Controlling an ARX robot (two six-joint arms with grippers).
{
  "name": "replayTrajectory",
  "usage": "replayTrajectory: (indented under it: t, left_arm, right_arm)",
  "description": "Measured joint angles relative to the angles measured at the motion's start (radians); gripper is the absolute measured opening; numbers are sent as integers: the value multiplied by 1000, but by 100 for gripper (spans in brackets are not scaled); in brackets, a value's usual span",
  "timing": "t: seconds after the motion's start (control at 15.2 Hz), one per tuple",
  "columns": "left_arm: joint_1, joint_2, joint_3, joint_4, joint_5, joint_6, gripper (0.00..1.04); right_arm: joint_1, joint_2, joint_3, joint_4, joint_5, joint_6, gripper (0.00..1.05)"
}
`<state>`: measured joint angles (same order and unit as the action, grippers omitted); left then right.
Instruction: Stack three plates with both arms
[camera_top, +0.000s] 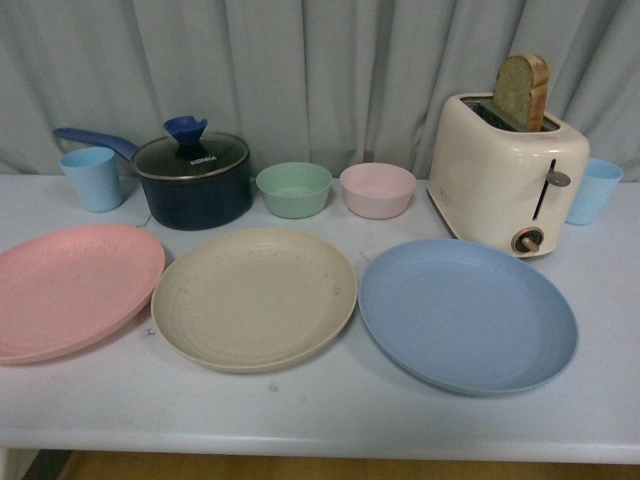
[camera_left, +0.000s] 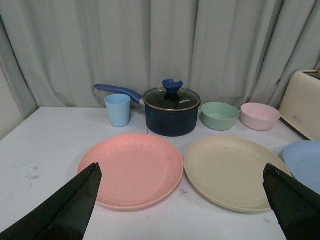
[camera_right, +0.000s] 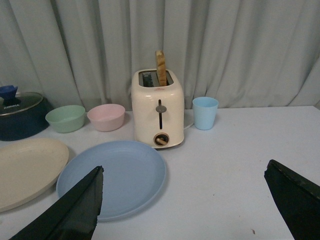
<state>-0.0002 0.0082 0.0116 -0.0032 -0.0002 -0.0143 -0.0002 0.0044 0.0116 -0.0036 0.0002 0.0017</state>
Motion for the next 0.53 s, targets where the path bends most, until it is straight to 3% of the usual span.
replayTrajectory:
  t: [0.53]
  left_arm:
    - [0, 0, 0, 0, 0, 0, 98]
  right_arm:
    - [0, 0, 0, 0, 0, 0, 98]
